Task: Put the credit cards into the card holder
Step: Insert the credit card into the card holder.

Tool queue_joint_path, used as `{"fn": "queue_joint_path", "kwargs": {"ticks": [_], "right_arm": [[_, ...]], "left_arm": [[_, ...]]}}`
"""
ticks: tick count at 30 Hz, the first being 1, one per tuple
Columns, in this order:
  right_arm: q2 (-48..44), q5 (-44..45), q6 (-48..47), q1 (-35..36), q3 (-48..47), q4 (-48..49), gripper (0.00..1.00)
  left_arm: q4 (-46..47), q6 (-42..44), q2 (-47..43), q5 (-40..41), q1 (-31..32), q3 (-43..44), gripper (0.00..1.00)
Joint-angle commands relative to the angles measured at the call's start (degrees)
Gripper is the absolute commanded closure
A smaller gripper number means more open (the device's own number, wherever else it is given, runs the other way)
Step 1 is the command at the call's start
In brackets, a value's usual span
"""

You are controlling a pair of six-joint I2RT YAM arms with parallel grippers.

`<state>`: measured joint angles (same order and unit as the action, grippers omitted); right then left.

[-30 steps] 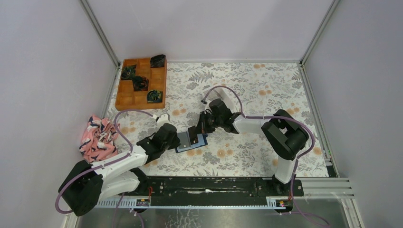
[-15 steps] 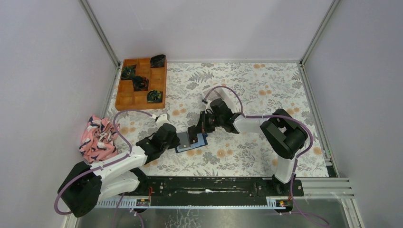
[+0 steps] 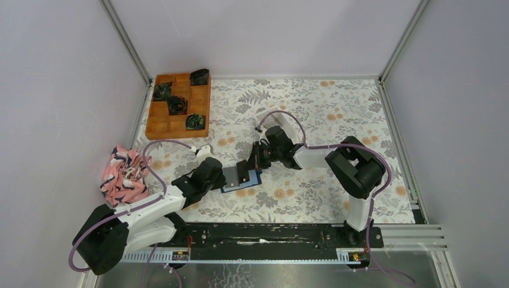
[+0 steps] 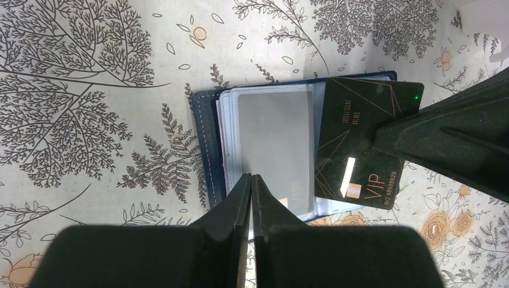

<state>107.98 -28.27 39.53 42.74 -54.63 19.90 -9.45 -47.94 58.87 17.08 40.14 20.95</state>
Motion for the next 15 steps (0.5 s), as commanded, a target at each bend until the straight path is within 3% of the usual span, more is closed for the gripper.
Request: {"fn": "queue_joint_path", "kwargs": {"ticks": [1,15], "right_arm": [[0.48,-1.61,0.36,-0.39,0.05,2.76,1.00],[-1.65,-0.91,0.24,-0.73,-0.05,1.94,1.00]], "left_arm": [[0.49,-0.55,0.05,1.93,0.29,-0.91,0.93],[-0.65,-1.10,-0.70,2.74,0.29,-1.18,0.93]]}}
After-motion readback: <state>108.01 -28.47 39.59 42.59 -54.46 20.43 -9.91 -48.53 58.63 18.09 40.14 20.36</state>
